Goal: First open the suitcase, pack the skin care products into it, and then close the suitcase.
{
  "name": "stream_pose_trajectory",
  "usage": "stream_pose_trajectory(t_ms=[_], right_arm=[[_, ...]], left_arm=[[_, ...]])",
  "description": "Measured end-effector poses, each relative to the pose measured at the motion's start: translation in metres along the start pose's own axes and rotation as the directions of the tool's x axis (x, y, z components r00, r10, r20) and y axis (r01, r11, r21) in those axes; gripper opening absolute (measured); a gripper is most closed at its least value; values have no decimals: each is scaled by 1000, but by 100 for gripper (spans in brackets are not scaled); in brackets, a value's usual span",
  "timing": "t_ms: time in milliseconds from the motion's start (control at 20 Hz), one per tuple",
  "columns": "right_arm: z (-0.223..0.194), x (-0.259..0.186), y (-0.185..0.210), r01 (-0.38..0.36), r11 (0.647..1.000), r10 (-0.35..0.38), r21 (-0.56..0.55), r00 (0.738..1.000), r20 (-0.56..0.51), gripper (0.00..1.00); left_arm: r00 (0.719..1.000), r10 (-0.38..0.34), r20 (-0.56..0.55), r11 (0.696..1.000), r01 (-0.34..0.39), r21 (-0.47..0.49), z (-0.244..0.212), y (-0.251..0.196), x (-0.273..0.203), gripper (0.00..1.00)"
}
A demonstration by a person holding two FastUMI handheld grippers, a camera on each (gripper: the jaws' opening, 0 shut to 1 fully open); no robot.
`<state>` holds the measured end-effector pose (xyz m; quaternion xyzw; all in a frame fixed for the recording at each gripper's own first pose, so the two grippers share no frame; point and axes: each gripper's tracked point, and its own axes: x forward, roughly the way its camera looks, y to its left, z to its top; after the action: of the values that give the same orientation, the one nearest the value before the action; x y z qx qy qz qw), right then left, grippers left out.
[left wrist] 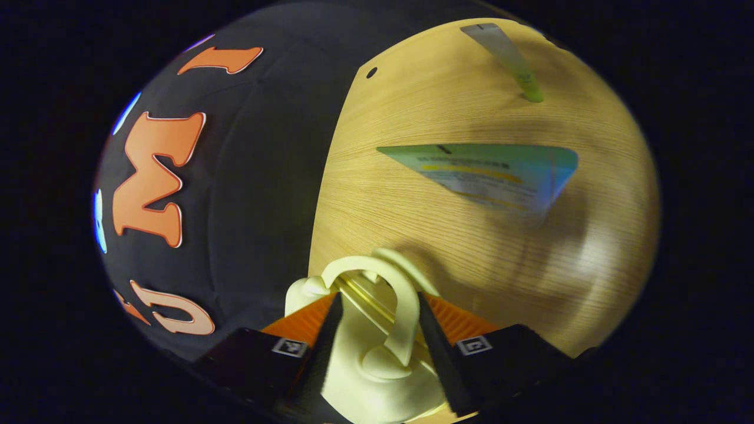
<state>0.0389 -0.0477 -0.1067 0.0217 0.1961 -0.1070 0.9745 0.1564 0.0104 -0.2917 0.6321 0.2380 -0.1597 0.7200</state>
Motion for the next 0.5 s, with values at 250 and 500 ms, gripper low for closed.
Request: stream_pose_trajectory(t_ms=[250,500], right_arm=[[0,-9,-6,14,1000,-14,13,1000,2,95],[0,-15,-1,-9,1000,9,-11,1000,28,94]], left_arm=[[996,-45,-74,999,45,8,-4,-15,2,15],[991,-119,-69,968,100,-229,-6,-8,-3,9]])
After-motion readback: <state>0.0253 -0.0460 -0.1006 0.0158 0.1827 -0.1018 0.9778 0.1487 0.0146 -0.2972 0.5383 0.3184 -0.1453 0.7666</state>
